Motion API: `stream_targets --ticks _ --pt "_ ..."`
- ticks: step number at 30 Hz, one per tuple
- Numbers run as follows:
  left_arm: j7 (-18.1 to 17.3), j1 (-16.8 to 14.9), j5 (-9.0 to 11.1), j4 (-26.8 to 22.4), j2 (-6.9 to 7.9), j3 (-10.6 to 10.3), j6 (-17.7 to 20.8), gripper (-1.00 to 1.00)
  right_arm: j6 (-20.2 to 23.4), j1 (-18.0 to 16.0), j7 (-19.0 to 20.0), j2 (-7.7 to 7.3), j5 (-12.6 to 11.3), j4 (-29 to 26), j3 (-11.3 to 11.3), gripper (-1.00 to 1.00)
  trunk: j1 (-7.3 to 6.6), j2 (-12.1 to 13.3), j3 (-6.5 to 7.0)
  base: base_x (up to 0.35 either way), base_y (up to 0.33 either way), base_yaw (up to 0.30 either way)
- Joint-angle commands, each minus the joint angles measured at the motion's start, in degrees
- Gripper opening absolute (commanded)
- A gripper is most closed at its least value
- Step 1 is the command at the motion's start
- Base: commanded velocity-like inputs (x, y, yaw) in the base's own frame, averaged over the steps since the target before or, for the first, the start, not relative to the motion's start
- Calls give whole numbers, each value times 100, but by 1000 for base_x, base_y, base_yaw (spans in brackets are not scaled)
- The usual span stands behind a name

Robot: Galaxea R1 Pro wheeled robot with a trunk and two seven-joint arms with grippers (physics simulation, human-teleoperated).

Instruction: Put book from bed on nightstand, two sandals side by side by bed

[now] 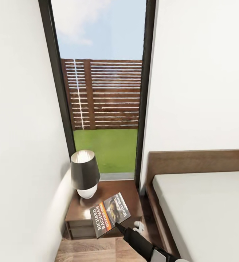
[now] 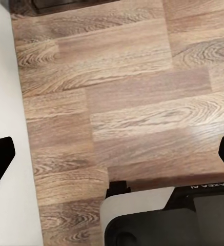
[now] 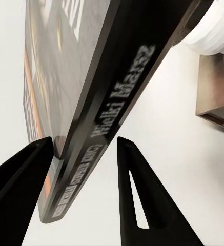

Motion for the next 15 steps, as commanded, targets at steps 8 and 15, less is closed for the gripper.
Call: stream_targets --ticks 8,15 --pt "-11 0 -53 -8 -1 49 -13 100 -46 -7 10 -1 -42 20 29 -100 4 -4 -2 145 14 0" --pt "-11 0 -53 -8 2 49 -13 100 -46 -7 11 -1 -42 21 29 -100 4 -4 -2 136 27 0"
